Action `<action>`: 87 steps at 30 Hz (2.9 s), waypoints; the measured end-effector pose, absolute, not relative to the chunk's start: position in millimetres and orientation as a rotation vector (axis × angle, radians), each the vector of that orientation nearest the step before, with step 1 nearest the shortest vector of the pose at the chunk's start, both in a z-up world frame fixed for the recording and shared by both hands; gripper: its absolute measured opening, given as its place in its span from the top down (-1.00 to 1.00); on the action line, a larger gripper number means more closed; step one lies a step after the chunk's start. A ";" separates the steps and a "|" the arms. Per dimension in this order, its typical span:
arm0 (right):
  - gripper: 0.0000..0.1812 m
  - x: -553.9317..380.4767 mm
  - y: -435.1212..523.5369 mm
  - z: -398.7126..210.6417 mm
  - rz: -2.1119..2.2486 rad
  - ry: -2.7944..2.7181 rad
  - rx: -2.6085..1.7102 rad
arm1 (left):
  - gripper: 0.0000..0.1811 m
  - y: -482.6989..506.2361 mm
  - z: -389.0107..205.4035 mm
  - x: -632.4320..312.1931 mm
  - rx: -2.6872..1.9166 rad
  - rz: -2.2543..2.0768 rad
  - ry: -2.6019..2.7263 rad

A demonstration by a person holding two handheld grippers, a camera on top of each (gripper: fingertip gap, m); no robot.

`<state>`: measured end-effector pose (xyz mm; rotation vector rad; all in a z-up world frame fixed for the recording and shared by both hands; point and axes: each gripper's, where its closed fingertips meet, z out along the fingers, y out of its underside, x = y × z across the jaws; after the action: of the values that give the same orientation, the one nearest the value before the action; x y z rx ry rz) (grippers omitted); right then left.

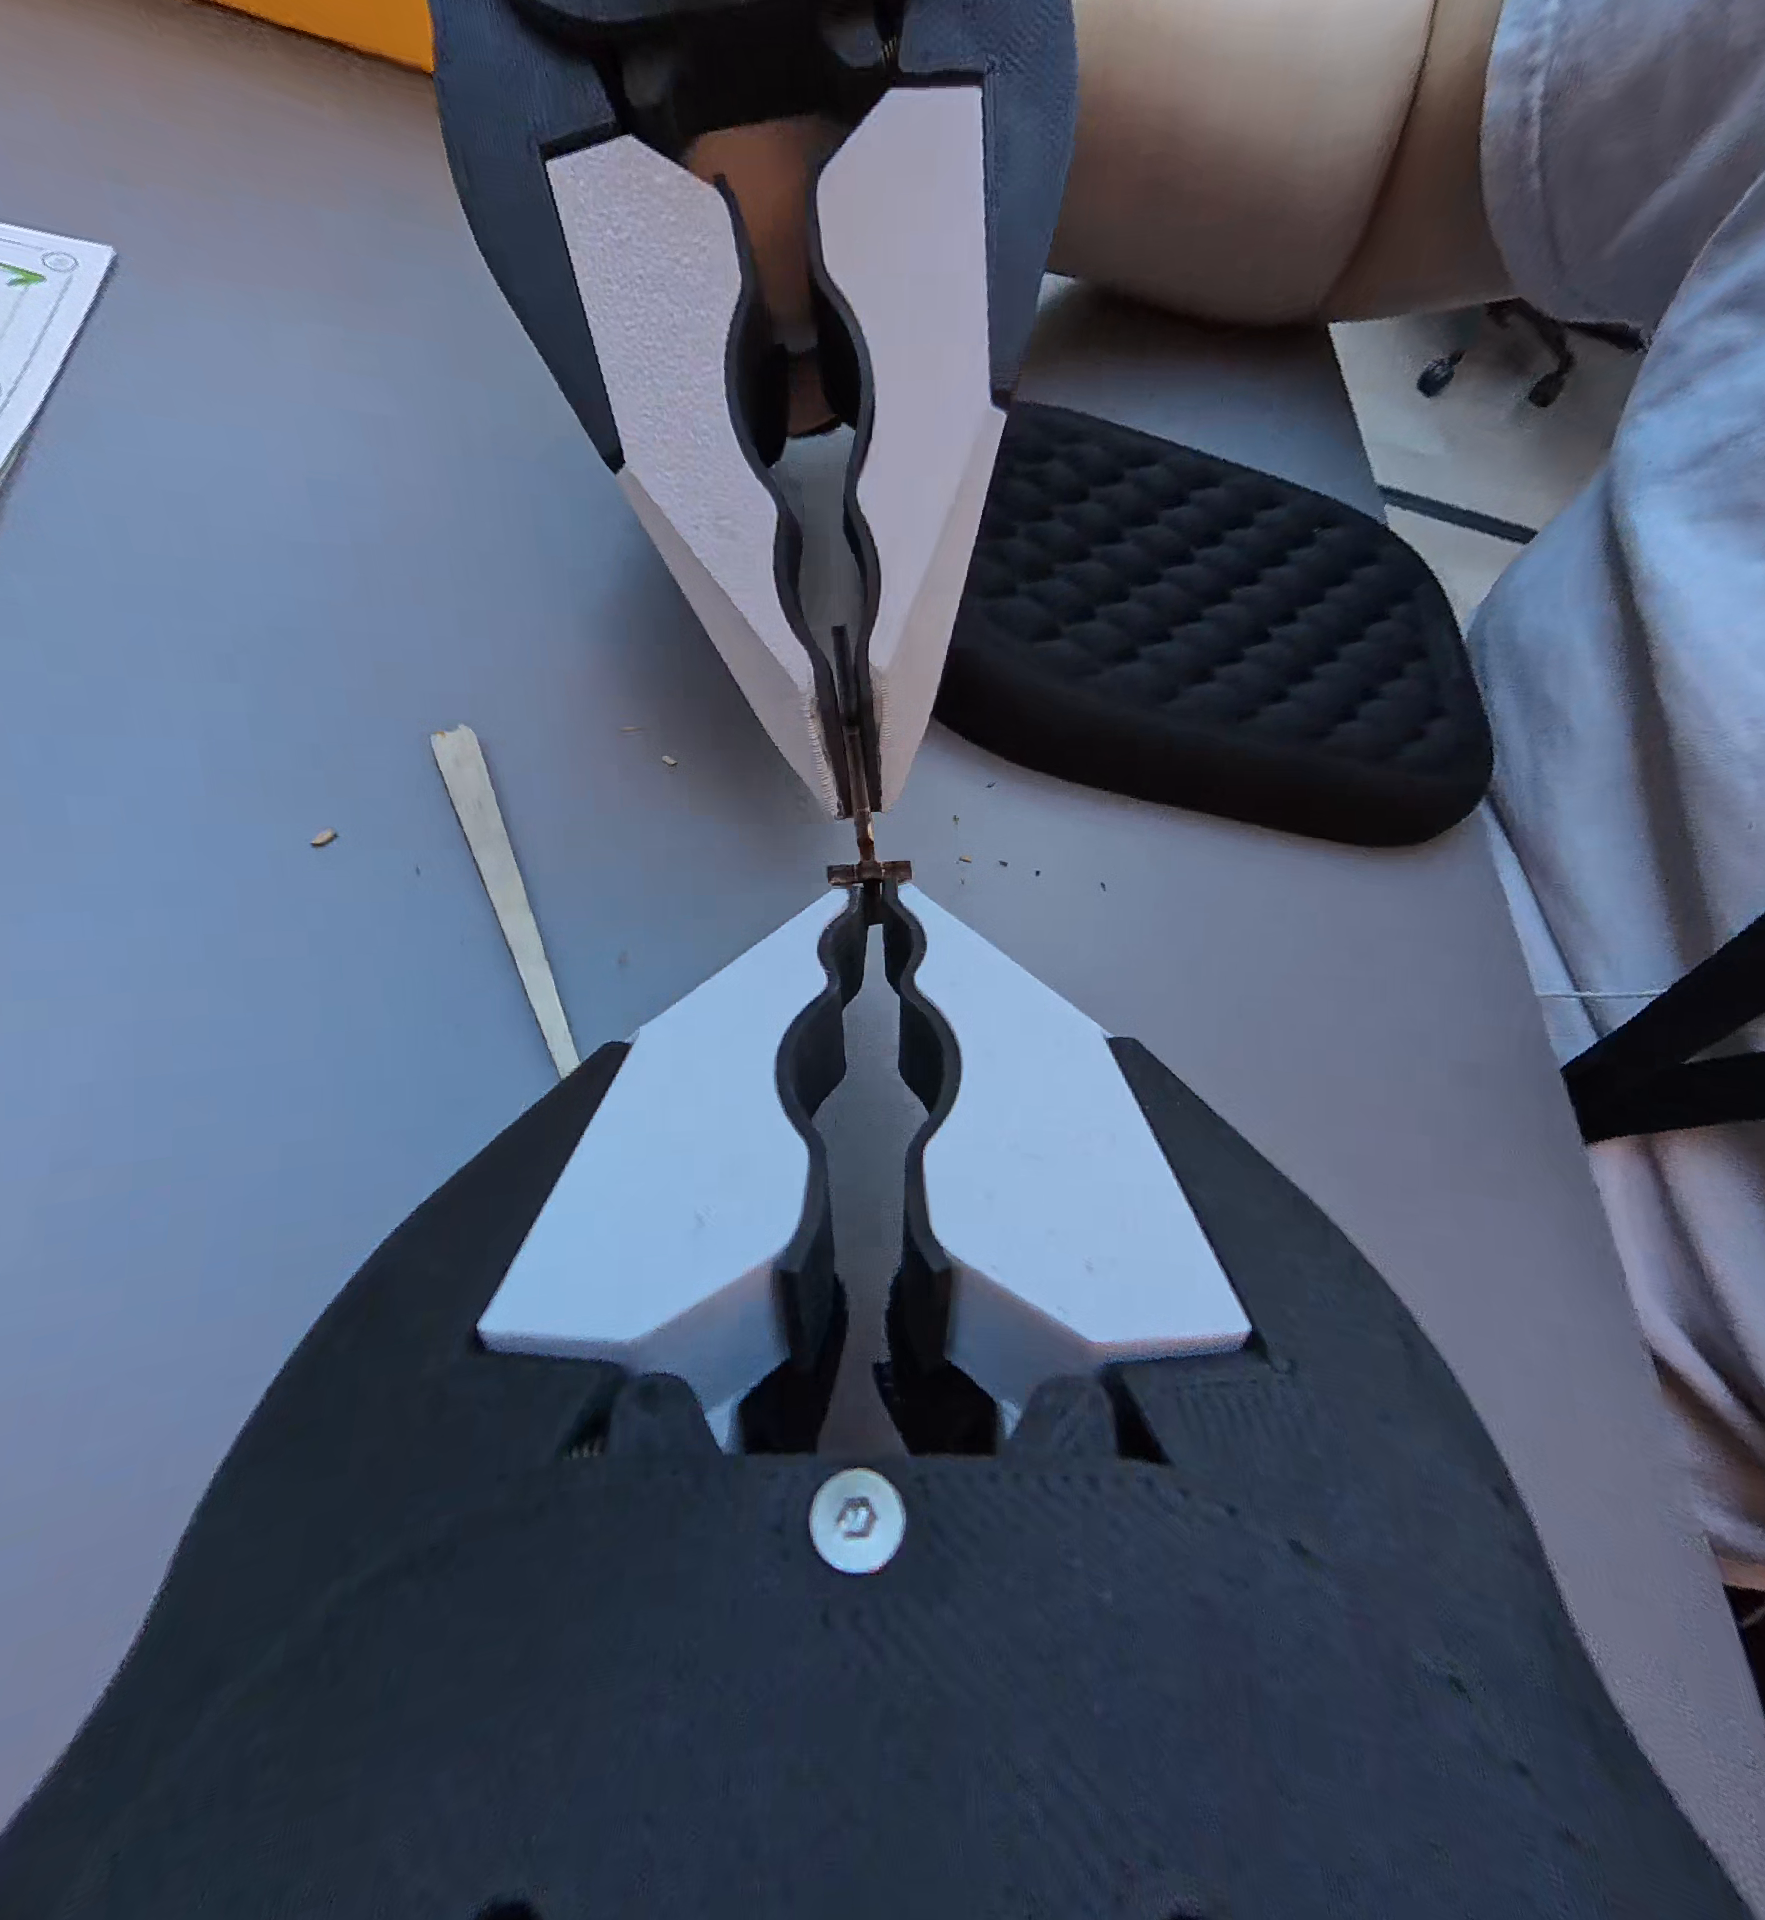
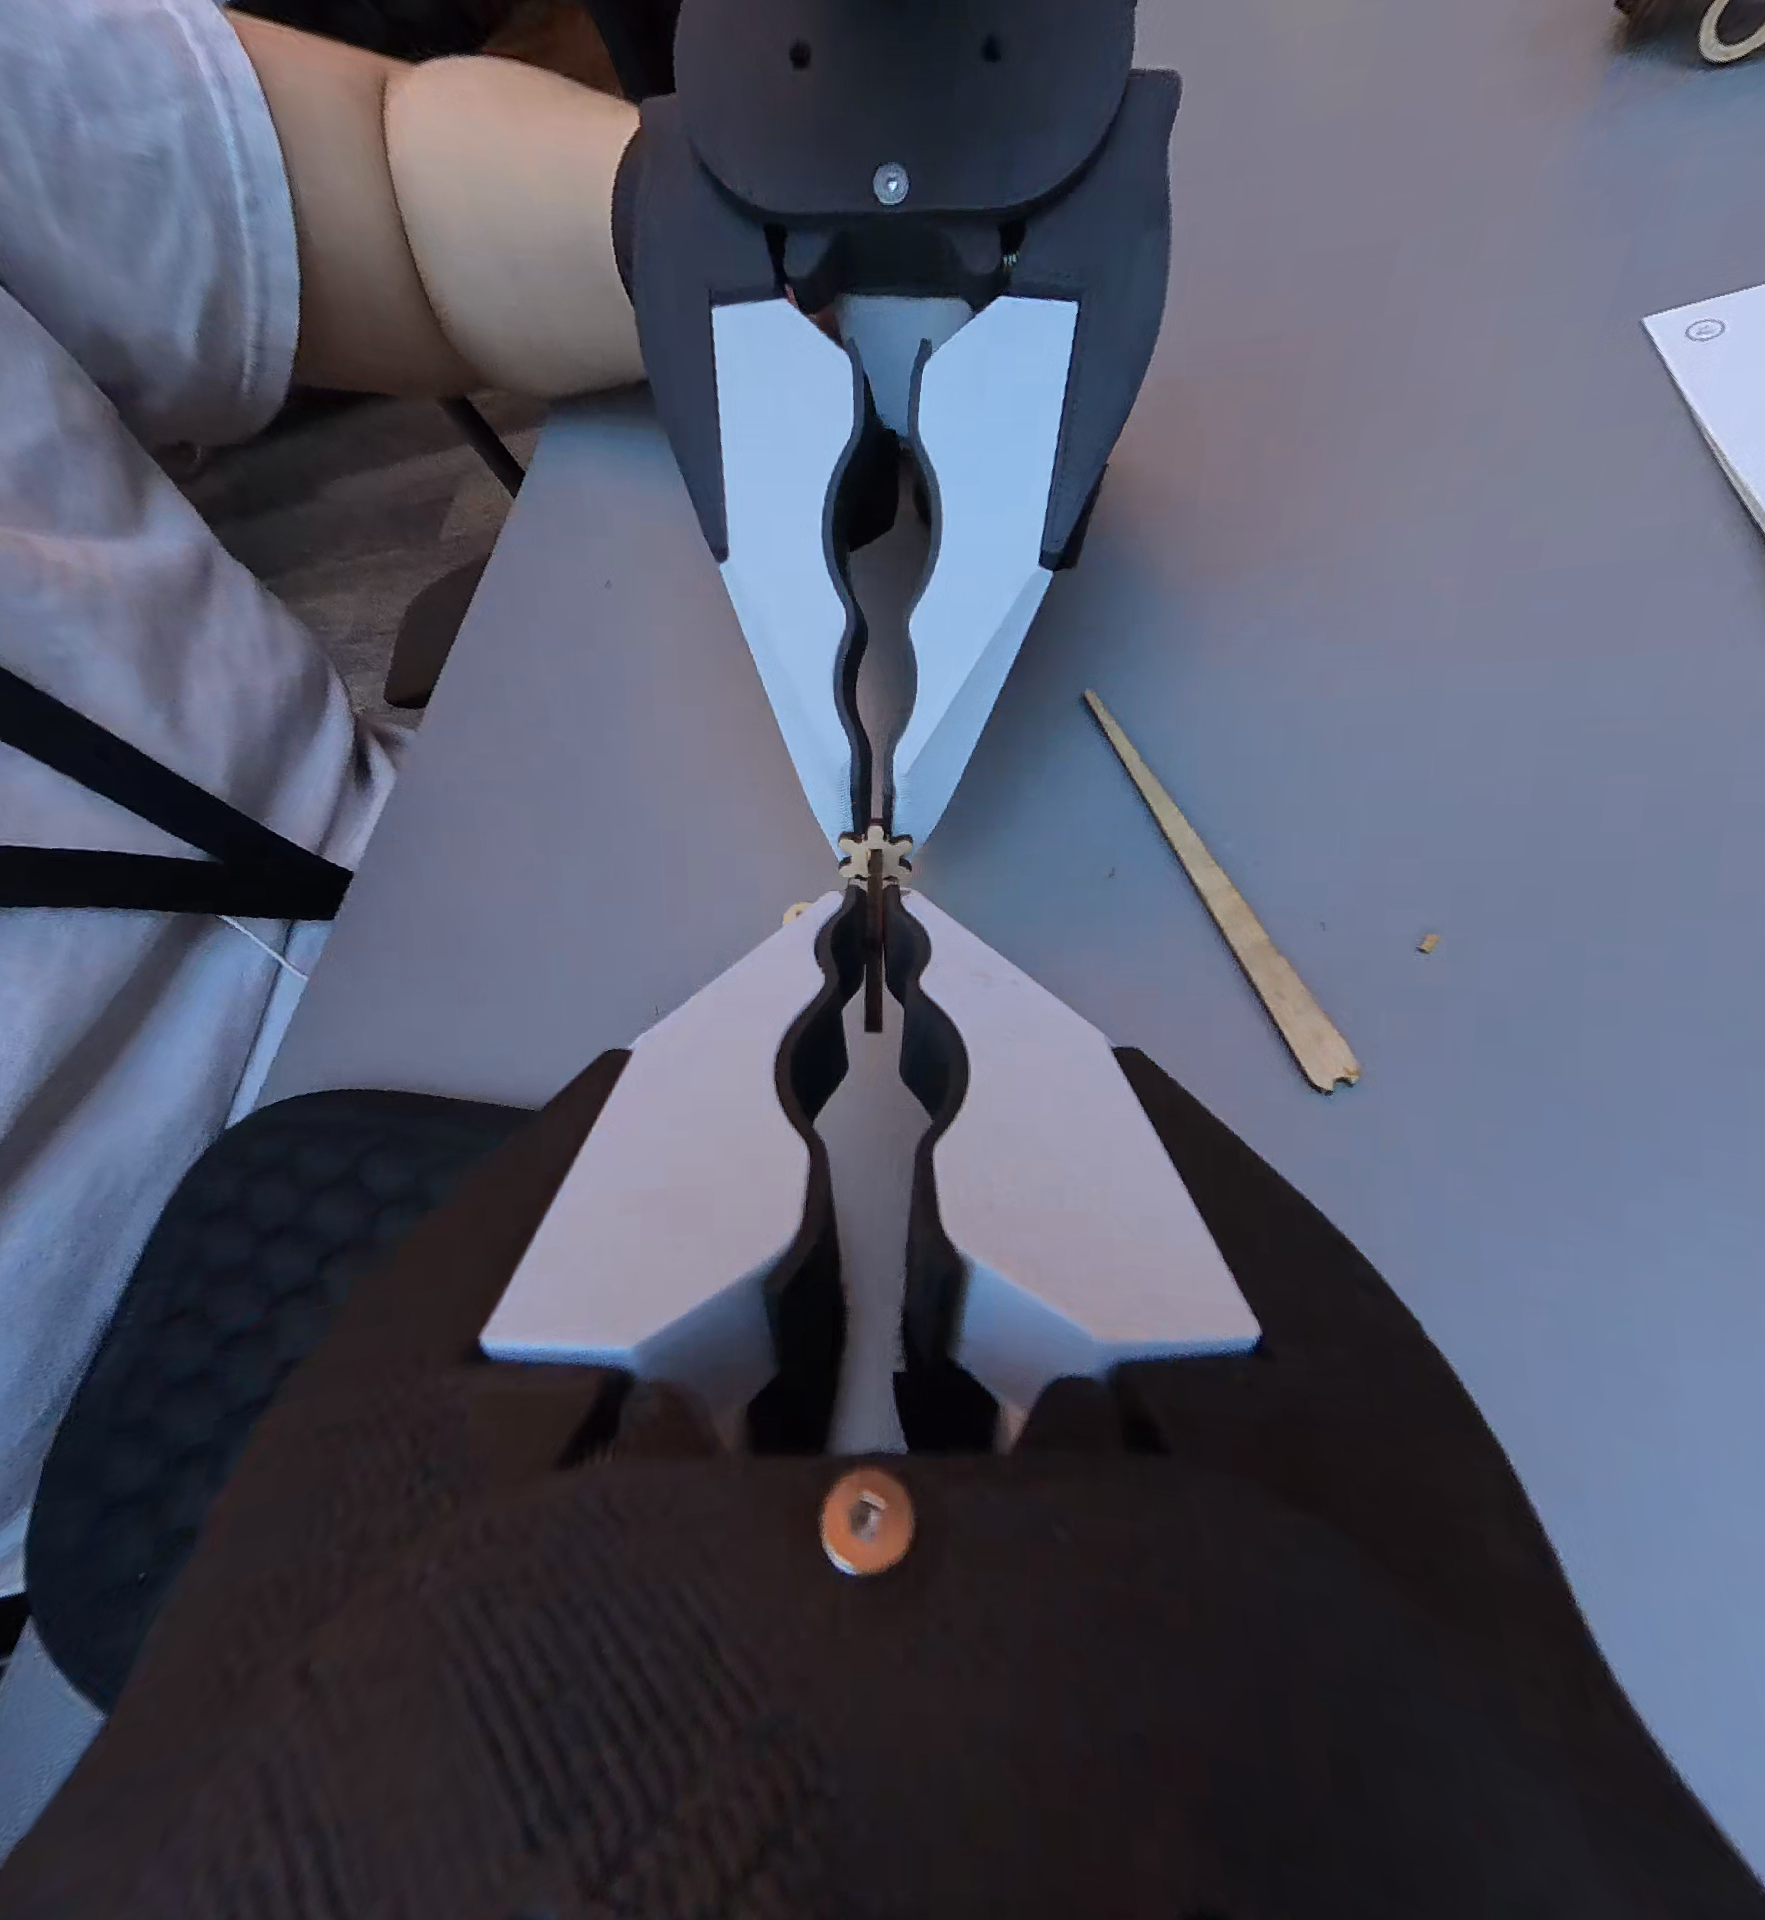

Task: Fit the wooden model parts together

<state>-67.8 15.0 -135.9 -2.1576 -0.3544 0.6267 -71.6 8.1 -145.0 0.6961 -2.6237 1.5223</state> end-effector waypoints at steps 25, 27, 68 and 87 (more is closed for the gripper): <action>1.00 -77.1 17.0 -155.5 0.367 -0.481 -2.166 | 1.00 8.2 -163.8 -76.2 0.630 1.369 -2.882; 1.00 -77.1 17.6 -155.5 0.356 -0.475 -2.167 | 1.00 8.2 -163.6 -76.0 0.657 1.365 -2.867; 0.93 -67.8 9.0 -146.2 0.349 -0.632 -2.067 | 1.00 8.9 -166.0 -72.3 0.608 1.374 -2.992; 1.00 -68.1 10.8 -150.6 0.293 -0.622 -2.095 | 1.00 8.5 -164.7 -70.8 0.661 1.376 -2.961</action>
<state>-68.1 10.8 -150.6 -2.0948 -0.6223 0.2932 -70.8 8.5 -164.7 0.6610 -2.9612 1.3761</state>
